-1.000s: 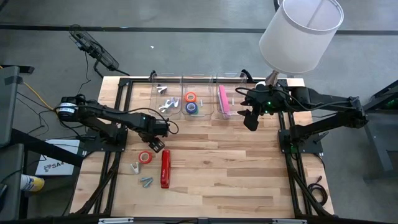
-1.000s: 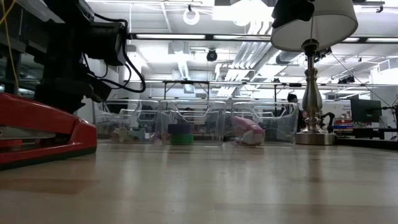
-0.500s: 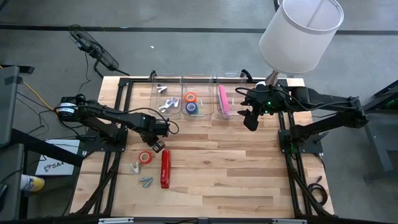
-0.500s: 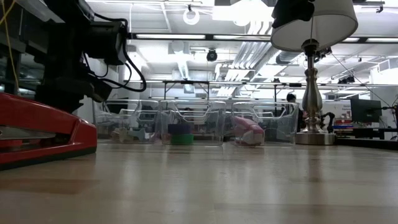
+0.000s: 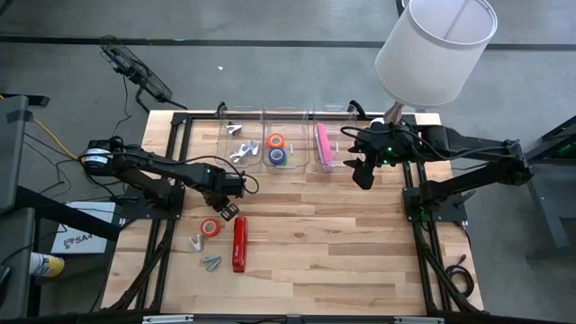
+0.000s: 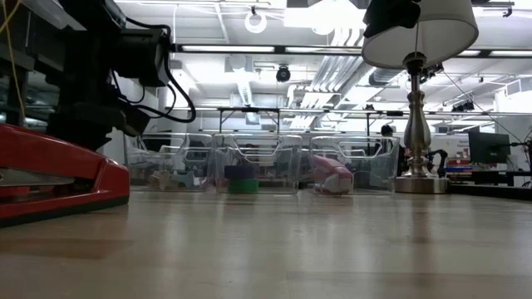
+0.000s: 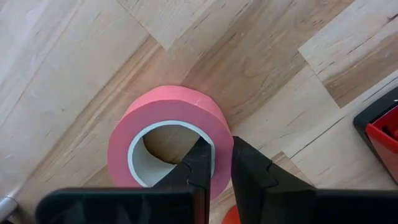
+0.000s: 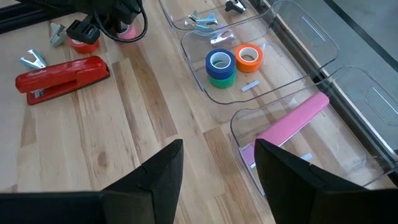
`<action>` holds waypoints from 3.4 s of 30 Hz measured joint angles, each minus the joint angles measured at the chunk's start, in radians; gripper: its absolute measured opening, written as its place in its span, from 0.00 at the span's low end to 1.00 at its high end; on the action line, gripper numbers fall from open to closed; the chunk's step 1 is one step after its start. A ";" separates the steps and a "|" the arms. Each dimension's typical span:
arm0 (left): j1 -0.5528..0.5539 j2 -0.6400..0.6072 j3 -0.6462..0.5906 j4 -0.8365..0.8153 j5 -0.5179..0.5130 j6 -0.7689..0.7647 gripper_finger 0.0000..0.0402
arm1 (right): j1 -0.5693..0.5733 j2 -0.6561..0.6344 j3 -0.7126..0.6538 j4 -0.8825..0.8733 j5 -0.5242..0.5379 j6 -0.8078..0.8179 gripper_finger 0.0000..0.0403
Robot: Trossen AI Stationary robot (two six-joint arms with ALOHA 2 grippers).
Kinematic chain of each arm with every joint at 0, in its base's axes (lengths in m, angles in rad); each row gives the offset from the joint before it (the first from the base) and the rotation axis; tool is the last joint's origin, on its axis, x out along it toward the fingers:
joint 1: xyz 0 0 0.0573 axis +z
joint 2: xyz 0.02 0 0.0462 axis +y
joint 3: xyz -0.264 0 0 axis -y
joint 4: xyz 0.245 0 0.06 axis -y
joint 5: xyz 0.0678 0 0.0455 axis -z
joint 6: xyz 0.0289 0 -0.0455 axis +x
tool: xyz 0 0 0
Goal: Pick and place Stapler, Stapler remover, tape
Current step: Put the pink tape into the middle transparent bin
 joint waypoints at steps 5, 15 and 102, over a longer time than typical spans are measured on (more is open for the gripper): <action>0.000 -0.001 0.000 0.000 0.006 0.000 0.08 | 0.000 0.000 0.000 0.000 0.000 -0.006 0.47; 0.000 -0.002 0.042 -0.035 0.012 0.019 0.08 | 0.000 0.000 0.000 0.000 0.000 -0.010 0.47; 0.550 0.370 0.475 0.725 0.076 0.051 0.10 | -0.001 0.003 -0.139 0.202 0.270 0.155 0.47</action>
